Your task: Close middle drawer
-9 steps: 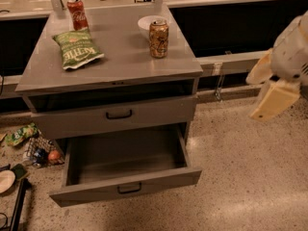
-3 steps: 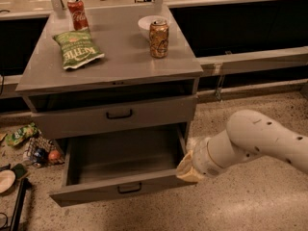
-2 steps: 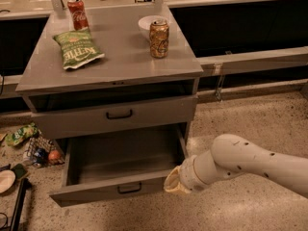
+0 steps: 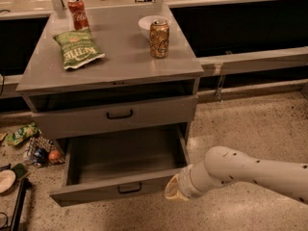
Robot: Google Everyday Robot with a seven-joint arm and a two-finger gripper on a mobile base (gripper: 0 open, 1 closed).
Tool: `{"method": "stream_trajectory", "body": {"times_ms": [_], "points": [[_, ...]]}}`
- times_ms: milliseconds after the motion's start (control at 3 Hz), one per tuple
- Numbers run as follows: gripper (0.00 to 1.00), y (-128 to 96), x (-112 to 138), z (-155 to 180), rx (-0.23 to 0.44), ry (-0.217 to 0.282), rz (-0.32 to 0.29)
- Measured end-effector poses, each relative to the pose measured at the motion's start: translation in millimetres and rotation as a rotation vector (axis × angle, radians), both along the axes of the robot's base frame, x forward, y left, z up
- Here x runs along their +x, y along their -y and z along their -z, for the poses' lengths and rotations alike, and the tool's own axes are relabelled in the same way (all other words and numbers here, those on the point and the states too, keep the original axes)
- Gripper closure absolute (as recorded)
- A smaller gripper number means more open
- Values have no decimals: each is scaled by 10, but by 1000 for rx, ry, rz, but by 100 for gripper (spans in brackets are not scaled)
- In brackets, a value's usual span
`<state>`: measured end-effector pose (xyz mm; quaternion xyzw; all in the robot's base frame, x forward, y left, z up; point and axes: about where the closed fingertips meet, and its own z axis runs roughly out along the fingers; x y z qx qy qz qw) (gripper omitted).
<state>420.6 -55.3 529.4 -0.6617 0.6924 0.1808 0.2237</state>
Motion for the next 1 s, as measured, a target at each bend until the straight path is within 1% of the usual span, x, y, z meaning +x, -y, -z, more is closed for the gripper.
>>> {"method": "stream_trajectory", "body": {"times_ms": [333,667,1000], "points": [[100,43,86,494,-23,31,-44],[100,105,197,812,-47,83,-59],[100,160,362,1023,-51,160,-45]]}}
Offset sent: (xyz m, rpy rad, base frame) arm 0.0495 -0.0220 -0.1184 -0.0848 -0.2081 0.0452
